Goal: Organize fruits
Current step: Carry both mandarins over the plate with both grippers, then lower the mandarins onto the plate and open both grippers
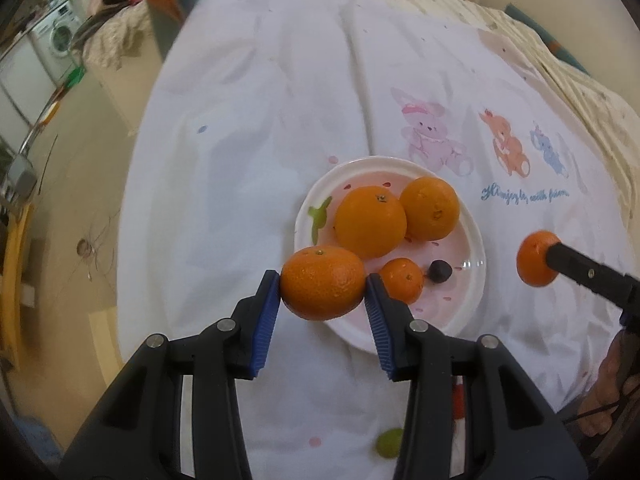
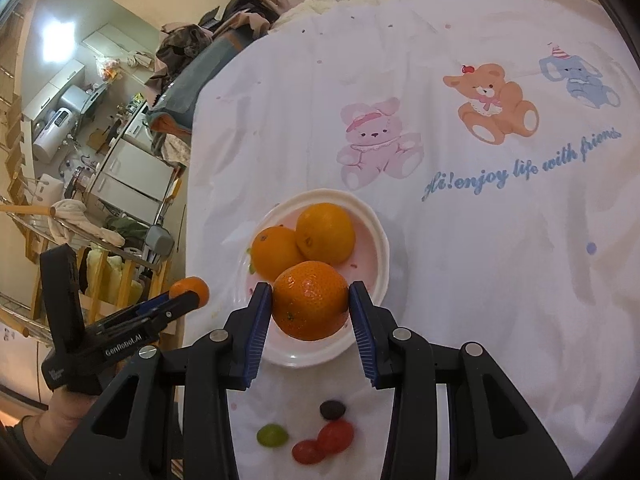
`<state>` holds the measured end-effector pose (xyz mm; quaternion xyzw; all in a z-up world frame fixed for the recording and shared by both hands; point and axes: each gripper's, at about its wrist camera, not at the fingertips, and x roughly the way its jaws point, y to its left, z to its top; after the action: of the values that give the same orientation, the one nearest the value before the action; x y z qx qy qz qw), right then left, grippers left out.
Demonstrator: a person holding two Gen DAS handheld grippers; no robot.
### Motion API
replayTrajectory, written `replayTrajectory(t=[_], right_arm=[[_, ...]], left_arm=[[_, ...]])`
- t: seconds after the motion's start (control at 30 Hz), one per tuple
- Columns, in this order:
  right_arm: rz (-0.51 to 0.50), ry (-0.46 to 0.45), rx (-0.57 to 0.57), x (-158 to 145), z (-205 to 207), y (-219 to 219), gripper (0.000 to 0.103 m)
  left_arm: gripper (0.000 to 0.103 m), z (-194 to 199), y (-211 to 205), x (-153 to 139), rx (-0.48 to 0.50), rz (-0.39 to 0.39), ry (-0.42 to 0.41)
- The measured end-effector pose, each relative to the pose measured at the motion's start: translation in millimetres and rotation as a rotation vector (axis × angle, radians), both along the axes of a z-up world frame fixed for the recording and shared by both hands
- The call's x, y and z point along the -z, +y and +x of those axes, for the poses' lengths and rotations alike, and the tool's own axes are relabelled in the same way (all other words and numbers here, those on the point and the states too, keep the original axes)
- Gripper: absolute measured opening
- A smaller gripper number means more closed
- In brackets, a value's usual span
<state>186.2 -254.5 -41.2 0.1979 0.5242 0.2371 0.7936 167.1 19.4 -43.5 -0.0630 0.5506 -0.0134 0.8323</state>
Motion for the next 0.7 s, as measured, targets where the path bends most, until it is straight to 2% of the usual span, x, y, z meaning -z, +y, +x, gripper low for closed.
replayTrajectory(t=[0.37, 0.53, 0.7], right_arm=[[-0.025, 0.104, -0.037, 44, 32, 18, 0.042], [-0.043, 0.123, -0.044, 53, 37, 20, 0.042], [-0.055, 0.141, -0.032, 60, 38, 17, 0.042]], left_arm=[[0.040, 14, -19, 31, 0.051, 0.000, 0.056], [0.040, 24, -23, 44, 0.056, 0.032, 0.074], [0.041, 29, -24, 46, 0.060, 0.012, 0.105]])
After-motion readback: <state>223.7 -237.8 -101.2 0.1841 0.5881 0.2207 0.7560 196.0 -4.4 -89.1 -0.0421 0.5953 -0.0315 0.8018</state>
